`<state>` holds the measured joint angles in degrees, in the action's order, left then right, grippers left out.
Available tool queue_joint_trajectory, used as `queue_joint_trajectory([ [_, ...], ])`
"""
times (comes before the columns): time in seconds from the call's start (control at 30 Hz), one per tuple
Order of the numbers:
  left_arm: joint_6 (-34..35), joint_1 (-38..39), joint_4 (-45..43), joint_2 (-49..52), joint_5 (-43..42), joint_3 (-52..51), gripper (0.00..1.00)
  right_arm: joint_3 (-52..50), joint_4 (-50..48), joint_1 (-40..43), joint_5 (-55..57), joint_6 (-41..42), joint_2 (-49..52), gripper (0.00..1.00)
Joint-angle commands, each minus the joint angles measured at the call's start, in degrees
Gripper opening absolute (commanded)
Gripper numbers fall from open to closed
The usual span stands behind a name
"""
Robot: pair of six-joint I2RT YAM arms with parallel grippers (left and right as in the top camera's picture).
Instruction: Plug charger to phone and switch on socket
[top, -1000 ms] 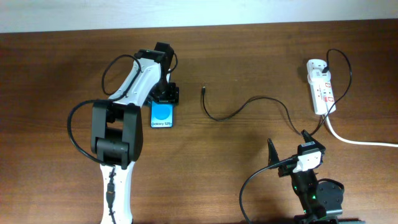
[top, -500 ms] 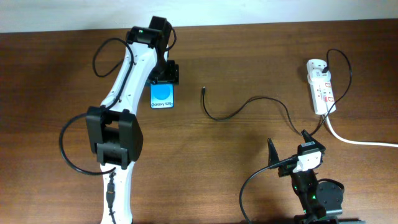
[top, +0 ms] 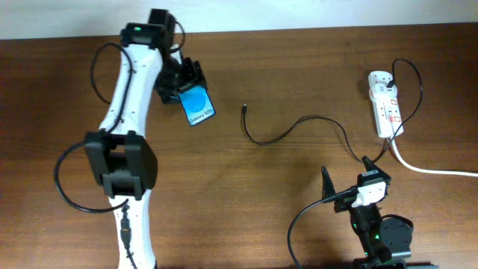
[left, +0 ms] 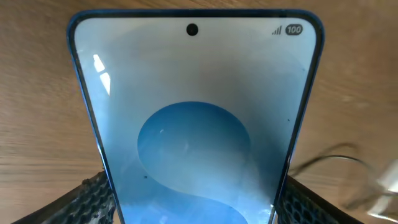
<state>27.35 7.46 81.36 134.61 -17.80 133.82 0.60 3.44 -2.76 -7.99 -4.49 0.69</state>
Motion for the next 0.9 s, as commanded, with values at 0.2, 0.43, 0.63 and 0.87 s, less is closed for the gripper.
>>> queue_joint_trajectory([
  [0.2, 6.8, -3.5, 2.6, 0.1, -17.1, 1.6, 0.0, -0.3, -1.5, 0.2, -0.6, 0.4, -0.5, 0.98],
  [0.43, 9.8, -3.7, 4.3, 0.1, -24.5, 1.6, 0.0, -0.3, -4.0, 0.2, -9.3, 0.5, -0.5, 0.98],
  [0.63, 13.2, -4.0, 6.4, 0.1, -31.5, 1.6, 0.0, 1.1, -3.8, 0.2, -9.8, 8.3, -0.1, 0.98],
  [0.87, 13.6, -4.1, 6.6, 0.1, -35.5, 1.6, 0.0, 6.7, 4.7, 0.2, -13.4, 15.1, 4.4, 0.98],
])
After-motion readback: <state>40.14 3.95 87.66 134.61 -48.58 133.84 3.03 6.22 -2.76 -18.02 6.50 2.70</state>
